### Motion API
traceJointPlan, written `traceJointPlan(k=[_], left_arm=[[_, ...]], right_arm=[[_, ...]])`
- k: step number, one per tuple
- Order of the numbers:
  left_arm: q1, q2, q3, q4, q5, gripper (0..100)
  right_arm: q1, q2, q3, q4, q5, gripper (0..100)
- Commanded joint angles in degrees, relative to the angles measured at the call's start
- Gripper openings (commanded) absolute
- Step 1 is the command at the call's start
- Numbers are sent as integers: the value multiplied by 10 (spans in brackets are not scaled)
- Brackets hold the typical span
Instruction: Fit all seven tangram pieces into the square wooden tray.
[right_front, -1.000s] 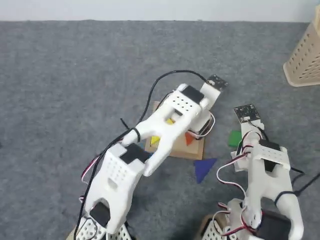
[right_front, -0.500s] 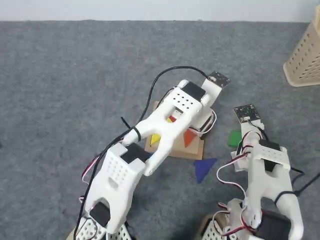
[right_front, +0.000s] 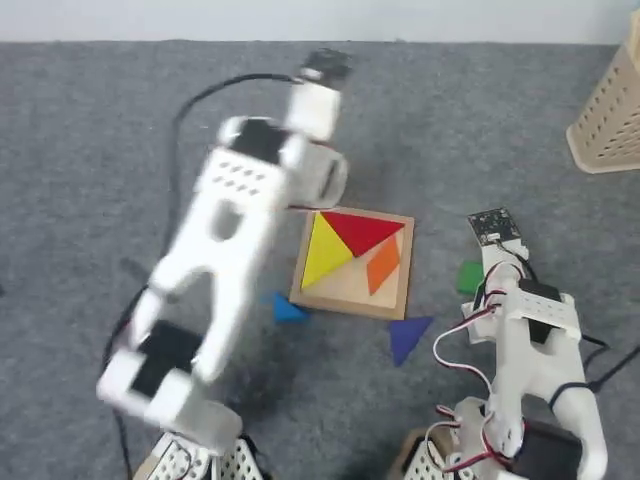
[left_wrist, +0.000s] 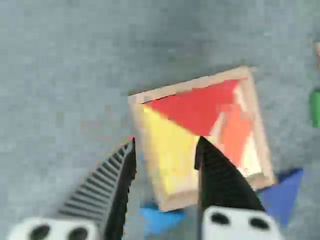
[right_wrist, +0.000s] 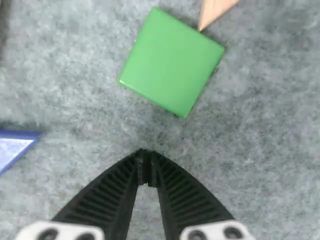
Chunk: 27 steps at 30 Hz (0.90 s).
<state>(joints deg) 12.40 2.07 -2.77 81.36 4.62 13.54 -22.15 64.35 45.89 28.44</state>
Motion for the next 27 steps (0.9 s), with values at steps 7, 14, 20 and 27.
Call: traceJointPlan(k=[7,14,20,27], left_arm=[[-206,-315,424,-192,-65,176],[-330,-423,656,-341,-129,177],[-356,-440,756,-417,-170,177],[-353,-441,797,-478,-189,177]], right_arm=[[-128,-9,-105,38,-44,6],[-277,0,-229,87,-72,6],[-316,102,-344,81,-73,6],[-316,244,-413,36,-73,6]])
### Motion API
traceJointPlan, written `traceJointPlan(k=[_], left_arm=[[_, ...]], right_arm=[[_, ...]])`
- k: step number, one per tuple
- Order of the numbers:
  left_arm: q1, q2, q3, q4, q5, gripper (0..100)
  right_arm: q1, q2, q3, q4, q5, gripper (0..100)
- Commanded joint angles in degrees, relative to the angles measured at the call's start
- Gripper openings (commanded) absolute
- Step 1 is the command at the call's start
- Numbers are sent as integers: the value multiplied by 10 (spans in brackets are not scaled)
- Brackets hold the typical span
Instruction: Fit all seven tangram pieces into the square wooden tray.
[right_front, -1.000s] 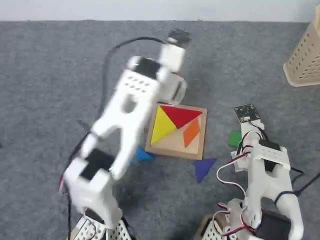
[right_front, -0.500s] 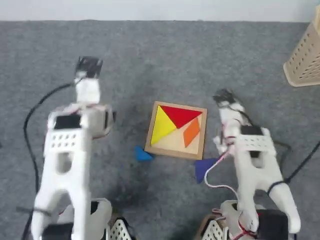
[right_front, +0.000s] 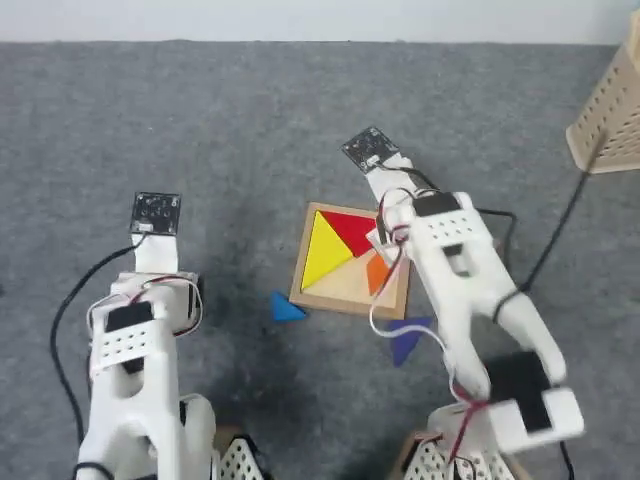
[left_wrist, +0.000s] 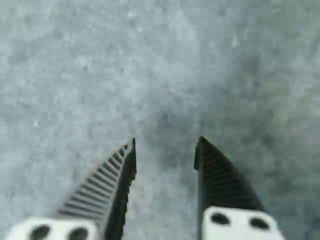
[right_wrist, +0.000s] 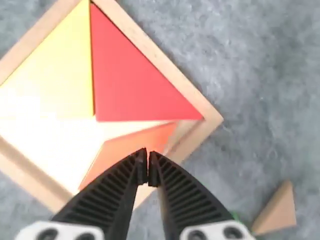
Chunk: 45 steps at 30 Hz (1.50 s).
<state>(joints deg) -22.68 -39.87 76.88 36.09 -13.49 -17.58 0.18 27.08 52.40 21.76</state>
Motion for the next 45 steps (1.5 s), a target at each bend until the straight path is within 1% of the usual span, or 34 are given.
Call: traceJointPlan(k=[1,7,11,18,26,30,33,37,42,45], left_arm=[[-2,-22,0,-25,-8,177],[-2,-22,0,-27,-8,177],[-2,-22,0,-27,-8,177],[-2,-22,0,-28,-8,177],[-2,-22,0,-28,-8,177],[-1,-22,0,-28,-8,177],[-1,-22,0,-28,-8,177],[-1,-21,1,-28,-8,177],[-1,-21,1,-28,-8,177],[-1,-21,1,-28,-8,177]], right_arm=[[-5,35,-40,-35,-4,6],[-7,77,-37,-33,-3,6],[-9,71,-13,-21,-3,6],[-84,-1,46,2,-3,6],[-124,-69,88,1,-4,6],[-88,-85,55,-43,-19,6],[-65,-66,33,-74,-21,6],[-48,-3,11,-80,3,6],[-27,68,-20,-75,5,6],[-20,78,-14,-73,5,6]])
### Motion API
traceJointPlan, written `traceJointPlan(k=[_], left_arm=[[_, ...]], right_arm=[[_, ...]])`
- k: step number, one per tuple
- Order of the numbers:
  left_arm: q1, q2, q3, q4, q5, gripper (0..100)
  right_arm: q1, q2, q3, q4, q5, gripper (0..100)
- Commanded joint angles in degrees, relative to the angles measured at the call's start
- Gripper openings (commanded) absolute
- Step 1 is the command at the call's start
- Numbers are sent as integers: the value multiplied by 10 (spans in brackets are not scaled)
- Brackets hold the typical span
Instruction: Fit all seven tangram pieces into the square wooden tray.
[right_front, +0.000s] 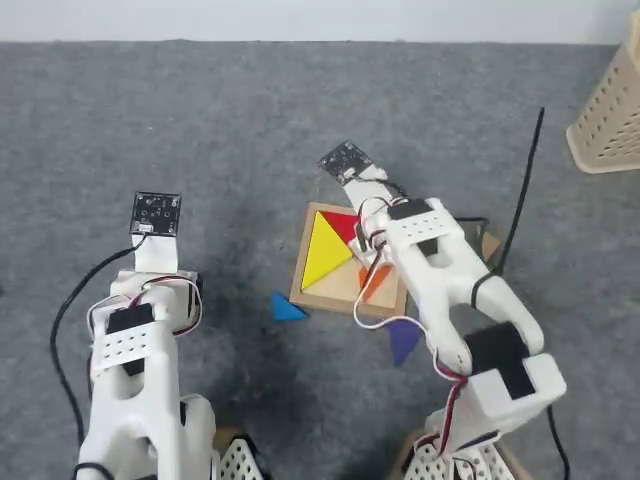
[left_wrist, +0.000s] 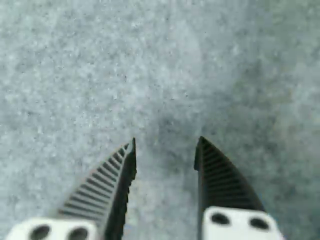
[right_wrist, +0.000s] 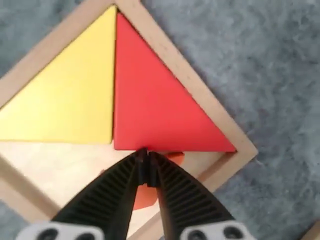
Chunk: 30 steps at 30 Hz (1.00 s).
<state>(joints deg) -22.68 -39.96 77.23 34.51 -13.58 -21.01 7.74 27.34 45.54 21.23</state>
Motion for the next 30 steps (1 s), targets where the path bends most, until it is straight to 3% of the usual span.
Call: traceJointPlan(k=[1,18,30], left_arm=[[-1,-20,-2,-12,-7,177],[-1,-20,-2,-12,-7,177],[-1,-20,-2,-12,-7,177]], right_arm=[[18,1,-15,3,11,6],[4,-153,115,45,11,6],[-117,-93,108,12,7,6]])
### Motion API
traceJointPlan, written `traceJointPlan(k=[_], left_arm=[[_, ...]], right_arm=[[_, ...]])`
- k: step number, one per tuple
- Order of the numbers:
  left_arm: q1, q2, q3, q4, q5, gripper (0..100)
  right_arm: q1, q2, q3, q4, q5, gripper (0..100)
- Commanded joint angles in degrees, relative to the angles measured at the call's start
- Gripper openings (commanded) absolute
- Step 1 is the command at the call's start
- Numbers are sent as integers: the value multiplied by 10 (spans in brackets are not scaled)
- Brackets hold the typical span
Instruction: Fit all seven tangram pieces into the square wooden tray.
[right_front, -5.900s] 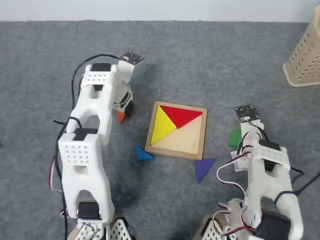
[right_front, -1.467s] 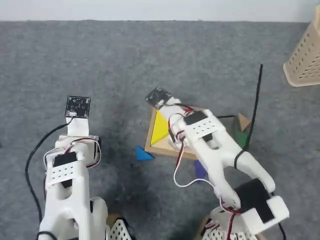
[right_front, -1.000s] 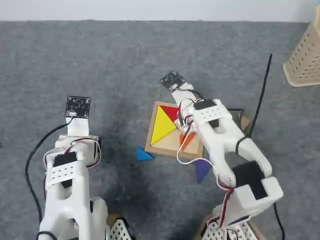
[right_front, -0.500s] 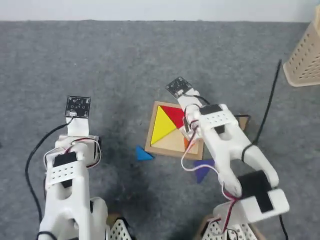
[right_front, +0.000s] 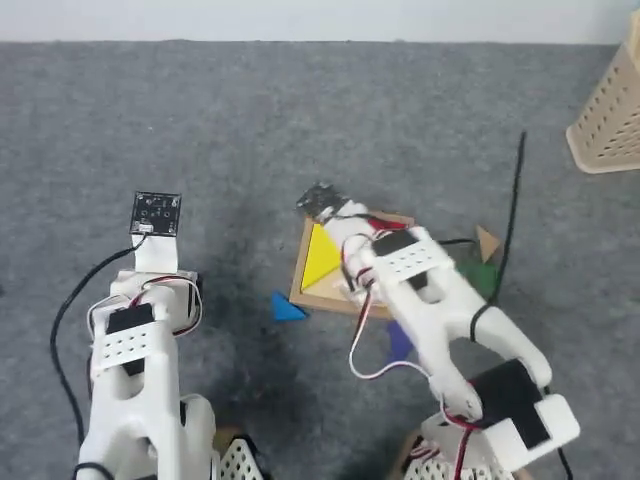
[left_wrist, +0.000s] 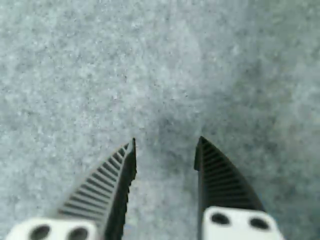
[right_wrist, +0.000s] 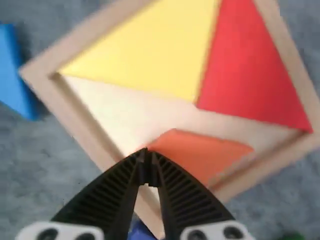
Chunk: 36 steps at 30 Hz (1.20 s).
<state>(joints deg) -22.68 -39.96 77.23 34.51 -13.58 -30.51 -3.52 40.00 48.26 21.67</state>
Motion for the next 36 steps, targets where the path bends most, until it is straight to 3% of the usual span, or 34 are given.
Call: traceJointPlan(k=[1,6,11,16,24,36], left_arm=[[-1,-20,-2,-12,-7,177],[-1,-20,-2,-12,-7,177],[-1,-20,-2,-12,-7,177],[-1,-20,-2,-12,-7,177],[-1,-20,-2,-12,-7,177],[-1,-20,-2,-12,-7,177]], right_arm=[[-23,26,-31,-14,-1,6],[-25,52,-95,-13,-61,6],[-24,8,-118,12,-63,6],[28,-65,-95,6,-63,6],[32,30,-70,-23,-52,6],[-84,35,-74,15,-39,6]])
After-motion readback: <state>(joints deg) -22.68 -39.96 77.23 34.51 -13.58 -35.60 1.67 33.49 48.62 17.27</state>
